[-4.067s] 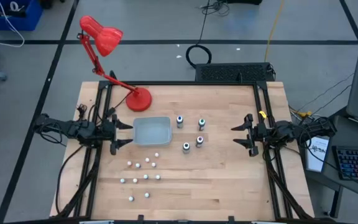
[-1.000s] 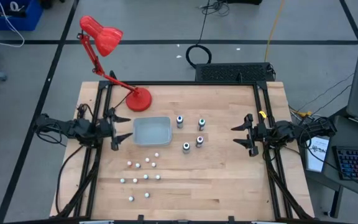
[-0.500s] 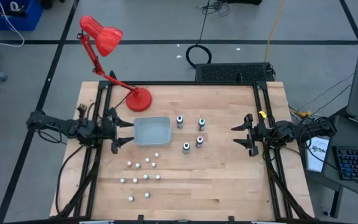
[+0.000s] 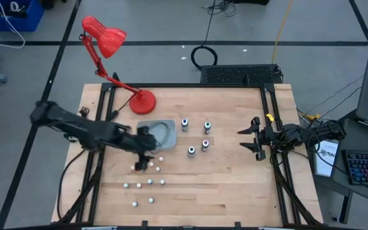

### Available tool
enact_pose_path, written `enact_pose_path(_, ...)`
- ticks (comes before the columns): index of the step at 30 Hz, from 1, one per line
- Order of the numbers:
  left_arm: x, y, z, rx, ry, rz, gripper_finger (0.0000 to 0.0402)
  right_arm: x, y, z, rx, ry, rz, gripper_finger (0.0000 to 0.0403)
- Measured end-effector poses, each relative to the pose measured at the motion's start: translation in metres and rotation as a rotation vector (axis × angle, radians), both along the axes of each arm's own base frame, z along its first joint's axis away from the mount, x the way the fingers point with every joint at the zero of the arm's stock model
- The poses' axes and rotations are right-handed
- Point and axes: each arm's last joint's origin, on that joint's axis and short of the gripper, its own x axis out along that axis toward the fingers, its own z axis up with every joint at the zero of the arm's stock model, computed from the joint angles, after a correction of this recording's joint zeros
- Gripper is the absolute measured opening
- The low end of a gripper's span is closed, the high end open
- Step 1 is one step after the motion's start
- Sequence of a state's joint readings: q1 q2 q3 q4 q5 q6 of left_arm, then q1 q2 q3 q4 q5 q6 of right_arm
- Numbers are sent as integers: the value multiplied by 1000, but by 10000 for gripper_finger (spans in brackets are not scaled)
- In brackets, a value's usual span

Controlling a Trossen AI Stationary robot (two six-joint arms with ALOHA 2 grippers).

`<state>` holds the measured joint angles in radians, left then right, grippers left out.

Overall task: Pick & Place food coloring
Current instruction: Put the small orange coloring bottle into the gray container

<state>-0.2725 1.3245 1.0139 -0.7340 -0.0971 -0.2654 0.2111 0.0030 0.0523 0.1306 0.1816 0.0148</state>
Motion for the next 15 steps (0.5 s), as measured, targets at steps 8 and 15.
enact_pose_path(8,41,-24,-32,36,204,-53,254,0,0,0,0,0,0,212)
enact_pose_path(15,50,-27,-61,129,285,-23,255,0,0,0,0,0,0,212)
